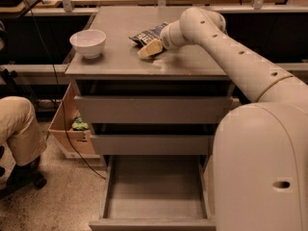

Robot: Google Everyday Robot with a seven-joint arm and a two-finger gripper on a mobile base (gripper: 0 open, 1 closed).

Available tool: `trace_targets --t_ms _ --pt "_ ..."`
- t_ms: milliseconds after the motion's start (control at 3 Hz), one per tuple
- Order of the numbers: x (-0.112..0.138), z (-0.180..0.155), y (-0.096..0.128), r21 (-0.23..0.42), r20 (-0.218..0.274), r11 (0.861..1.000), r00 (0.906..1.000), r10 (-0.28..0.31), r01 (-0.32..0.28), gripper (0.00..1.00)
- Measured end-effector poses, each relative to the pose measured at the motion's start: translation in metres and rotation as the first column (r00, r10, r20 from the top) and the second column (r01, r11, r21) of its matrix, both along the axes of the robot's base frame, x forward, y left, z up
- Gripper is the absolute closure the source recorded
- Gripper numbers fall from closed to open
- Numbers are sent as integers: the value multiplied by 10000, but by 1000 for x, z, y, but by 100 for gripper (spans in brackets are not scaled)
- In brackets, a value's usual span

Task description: Place blue chip bag into bottom drawer

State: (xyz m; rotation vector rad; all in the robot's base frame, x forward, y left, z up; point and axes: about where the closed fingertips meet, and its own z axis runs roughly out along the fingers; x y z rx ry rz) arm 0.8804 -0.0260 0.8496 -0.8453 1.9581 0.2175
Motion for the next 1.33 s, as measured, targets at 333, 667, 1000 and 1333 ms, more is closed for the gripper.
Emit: trace_targets --t_ms 333,667,1000,1333 --pt "11 -5 2 17 132 9998 9997 -193 193 15" --pt "11 -3 5 -43 290 9998 9994 -192 193 38" --pt "-10 6 15 -347 432 9990 9987 285 -270 69" --pt "-31 15 24 -513 534 9961 9958 745 -718 93"
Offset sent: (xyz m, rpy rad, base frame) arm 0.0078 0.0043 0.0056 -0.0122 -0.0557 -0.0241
